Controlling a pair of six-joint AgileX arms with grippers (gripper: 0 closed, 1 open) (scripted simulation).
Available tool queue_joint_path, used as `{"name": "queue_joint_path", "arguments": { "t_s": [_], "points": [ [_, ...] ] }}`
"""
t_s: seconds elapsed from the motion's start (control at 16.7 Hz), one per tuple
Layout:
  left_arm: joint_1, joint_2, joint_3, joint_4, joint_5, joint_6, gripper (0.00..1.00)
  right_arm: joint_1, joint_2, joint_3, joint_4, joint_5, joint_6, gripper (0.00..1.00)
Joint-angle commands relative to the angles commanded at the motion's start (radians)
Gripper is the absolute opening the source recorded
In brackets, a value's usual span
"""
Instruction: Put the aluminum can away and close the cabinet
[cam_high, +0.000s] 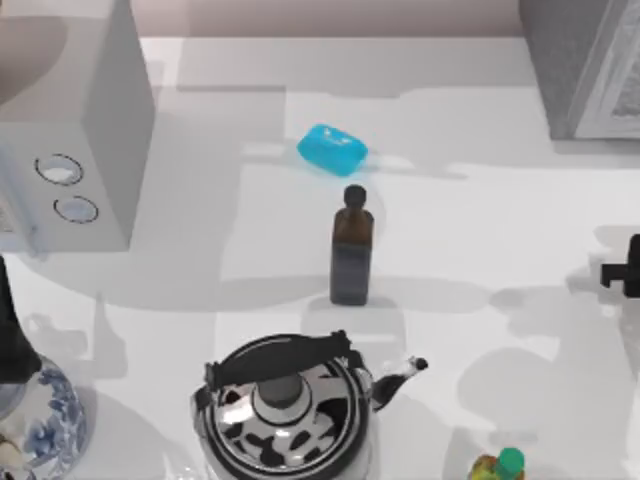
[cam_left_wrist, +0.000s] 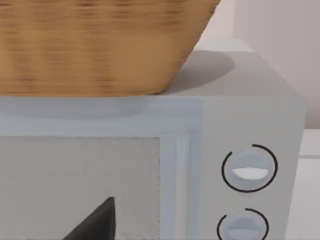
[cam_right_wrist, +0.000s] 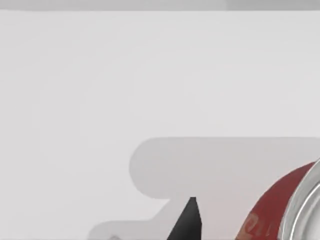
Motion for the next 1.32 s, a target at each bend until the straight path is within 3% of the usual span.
{"name": "queue_joint_path", "arguments": {
  "t_s": [0.36, 0.96, 1.32],
  "points": [
    [0.0, 0.0, 0.0, 0.0, 0.0, 0.0, 1.0, -0.001, -0.041, 0.035, -0.071, 0.0, 0.001, 0.0],
    [0.0, 0.0, 0.0, 0.0, 0.0, 0.0, 1.0, -0.002, -0.412, 0.29, -0.73, -0.006, -0.005, 0.0],
    [0.0, 0.0, 0.0, 0.0, 0.0, 0.0, 1.0, -0.003, -0.49, 0.334, -0.824, -0.008, -0.005, 0.0]
  ]
}}
